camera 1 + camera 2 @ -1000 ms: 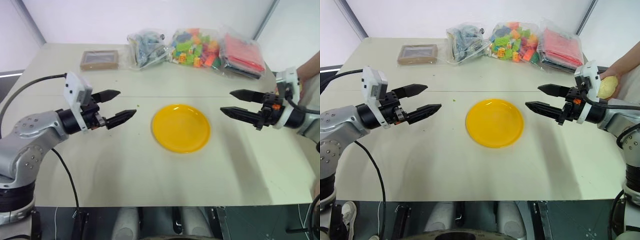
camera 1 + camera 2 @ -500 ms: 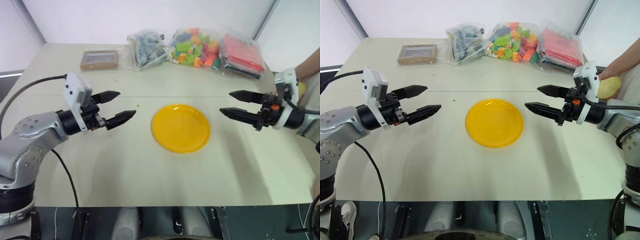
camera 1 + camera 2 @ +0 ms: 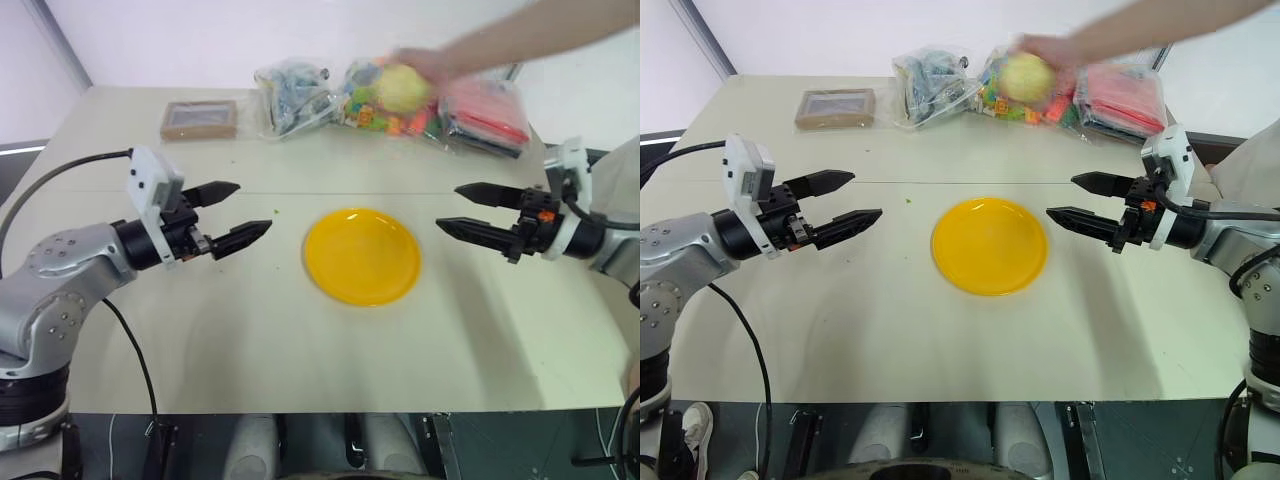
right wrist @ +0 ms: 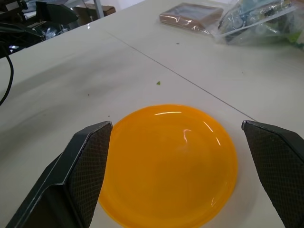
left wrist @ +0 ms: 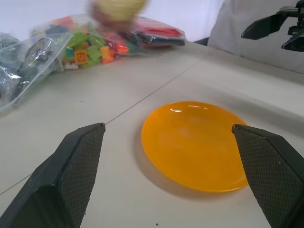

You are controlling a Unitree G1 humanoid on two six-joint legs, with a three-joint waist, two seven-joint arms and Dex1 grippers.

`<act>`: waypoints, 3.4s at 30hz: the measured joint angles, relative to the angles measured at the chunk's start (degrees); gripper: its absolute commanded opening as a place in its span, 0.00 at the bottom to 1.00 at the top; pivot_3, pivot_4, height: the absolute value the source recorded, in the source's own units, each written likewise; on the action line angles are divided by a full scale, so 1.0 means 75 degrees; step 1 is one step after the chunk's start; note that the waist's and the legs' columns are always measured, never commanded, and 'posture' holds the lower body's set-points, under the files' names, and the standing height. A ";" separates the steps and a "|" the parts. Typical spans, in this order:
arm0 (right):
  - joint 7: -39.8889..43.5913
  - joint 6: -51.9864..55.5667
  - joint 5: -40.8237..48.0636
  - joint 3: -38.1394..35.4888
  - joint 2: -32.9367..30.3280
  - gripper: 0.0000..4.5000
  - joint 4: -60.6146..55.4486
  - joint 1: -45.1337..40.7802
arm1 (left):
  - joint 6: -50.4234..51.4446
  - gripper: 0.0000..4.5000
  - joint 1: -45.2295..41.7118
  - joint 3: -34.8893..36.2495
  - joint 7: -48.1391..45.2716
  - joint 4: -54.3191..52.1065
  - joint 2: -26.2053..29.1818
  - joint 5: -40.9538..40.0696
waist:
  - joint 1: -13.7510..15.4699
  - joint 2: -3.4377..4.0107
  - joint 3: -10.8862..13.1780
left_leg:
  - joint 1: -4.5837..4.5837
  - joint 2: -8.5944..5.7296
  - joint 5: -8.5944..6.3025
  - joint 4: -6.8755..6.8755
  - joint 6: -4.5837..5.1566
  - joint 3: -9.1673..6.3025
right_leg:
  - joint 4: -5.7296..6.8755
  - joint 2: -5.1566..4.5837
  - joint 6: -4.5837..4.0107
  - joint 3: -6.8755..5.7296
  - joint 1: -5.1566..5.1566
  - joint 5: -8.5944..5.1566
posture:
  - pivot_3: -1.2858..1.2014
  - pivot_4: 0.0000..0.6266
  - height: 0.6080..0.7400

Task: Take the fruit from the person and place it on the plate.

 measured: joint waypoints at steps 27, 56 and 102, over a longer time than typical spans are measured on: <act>-0.1281 0.0387 0.0521 0.0130 0.0843 0.99 -0.0314 -0.1410 | 0.0041 1.00 -0.1803 -0.0622 0.2663 0.1386 -0.2161 -0.0301 | 0.0031 -0.0001 -0.0002 | 0.0000 -0.0003 0.0001 0.0013 -0.0003 -0.0003 | 0.0008 -0.0001 0.0003 -0.0001 0.0007 0.0002 | 0.52 0.24 0.93; -0.1522 0.0446 0.0590 0.0052 0.0873 0.99 -0.0849 -0.0810 | -0.0136 1.00 -0.3552 0.0889 0.5790 0.4718 -0.6186 -0.3951 | 0.0169 -0.0003 -0.0001 | -0.0002 -0.0011 0.0001 0.0021 -0.0002 -0.0007 | 0.0005 -0.0002 0.0012 -0.0002 0.0011 0.0007 | 0.52 0.24 0.93; -0.1349 0.0522 0.0662 -0.0712 -0.0315 1.00 -0.1726 0.0581 | 0.0344 0.41 -0.3035 -0.2630 0.1392 0.3922 -0.2603 0.0340 | 0.0186 -0.0001 -0.0002 | -0.0006 -0.0010 0.0001 0.0009 -0.0003 -0.0004 | -0.0014 -0.0003 0.0008 -0.0003 0.0010 0.0005 | 0.52 0.24 0.93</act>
